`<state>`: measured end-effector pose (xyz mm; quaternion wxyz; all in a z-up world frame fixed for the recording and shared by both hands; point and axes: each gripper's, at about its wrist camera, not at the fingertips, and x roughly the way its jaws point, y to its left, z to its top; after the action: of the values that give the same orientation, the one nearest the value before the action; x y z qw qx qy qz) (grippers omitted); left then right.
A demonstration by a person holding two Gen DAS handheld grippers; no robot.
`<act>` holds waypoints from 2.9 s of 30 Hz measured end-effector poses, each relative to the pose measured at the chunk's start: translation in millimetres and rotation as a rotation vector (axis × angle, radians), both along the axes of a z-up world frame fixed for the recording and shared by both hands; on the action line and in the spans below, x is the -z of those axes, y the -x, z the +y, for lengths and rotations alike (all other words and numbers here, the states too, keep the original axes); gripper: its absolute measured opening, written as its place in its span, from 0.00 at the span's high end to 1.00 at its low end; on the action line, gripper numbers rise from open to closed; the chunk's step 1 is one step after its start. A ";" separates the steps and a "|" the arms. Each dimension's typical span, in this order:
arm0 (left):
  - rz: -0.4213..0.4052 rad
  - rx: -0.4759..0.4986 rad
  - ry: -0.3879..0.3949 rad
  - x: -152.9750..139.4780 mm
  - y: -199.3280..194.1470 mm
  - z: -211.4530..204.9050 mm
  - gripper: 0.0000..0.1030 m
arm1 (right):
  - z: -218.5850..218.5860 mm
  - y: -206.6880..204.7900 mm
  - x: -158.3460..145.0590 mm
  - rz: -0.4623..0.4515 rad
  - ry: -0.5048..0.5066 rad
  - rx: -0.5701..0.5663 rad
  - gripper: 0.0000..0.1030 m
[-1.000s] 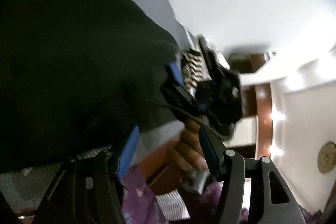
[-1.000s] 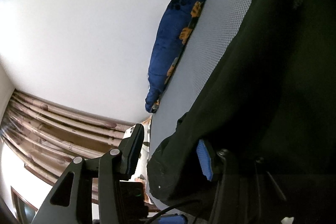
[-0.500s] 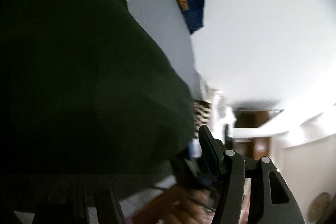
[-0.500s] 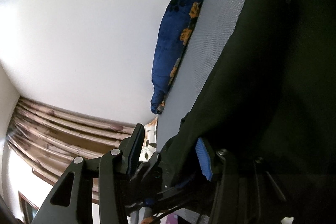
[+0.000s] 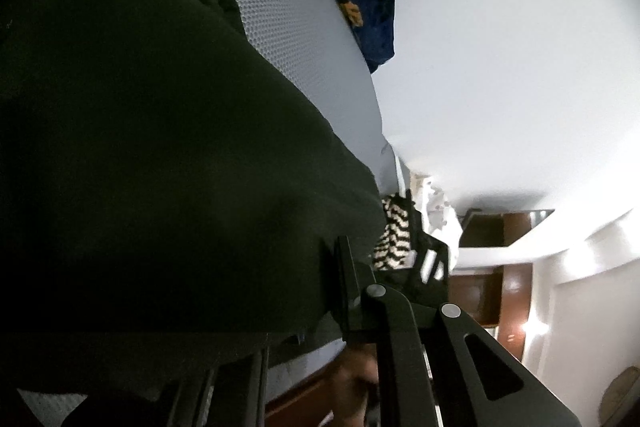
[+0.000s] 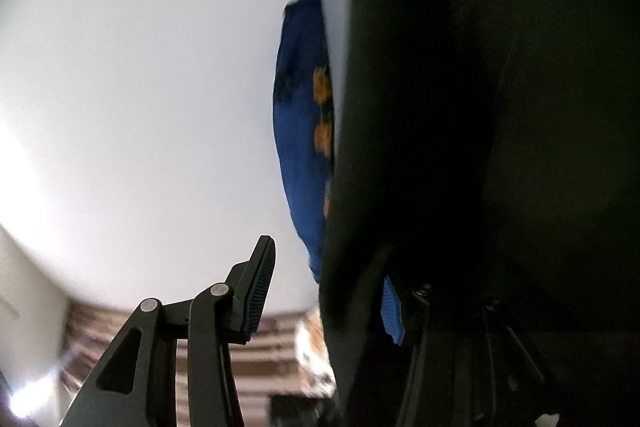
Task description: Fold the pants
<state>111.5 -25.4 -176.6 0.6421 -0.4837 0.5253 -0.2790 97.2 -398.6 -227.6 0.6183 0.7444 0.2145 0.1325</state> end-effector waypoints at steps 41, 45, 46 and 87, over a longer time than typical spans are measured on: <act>-0.150 0.186 -0.168 -12.9 14.0 -13.5 0.88 | -144.2 43.5 -62.9 0.083 0.312 0.239 0.95; -0.186 0.244 -0.207 -14.7 23.5 -17.7 0.88 | -146.9 72.4 -84.9 0.121 0.444 0.215 0.95; -0.189 0.254 -0.213 -14.5 25.4 -17.8 0.88 | -145.5 78.4 -90.1 0.142 0.489 0.207 0.95; -0.235 0.515 -0.376 -5.3 59.6 -32.1 0.89 | -106.4 182.6 -42.7 0.248 0.382 0.072 0.86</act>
<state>51.9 -57.5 -171.2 0.6848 -0.1728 0.5948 -0.3839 -85.4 -505.0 -184.9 0.7212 0.6315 0.2837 -0.0252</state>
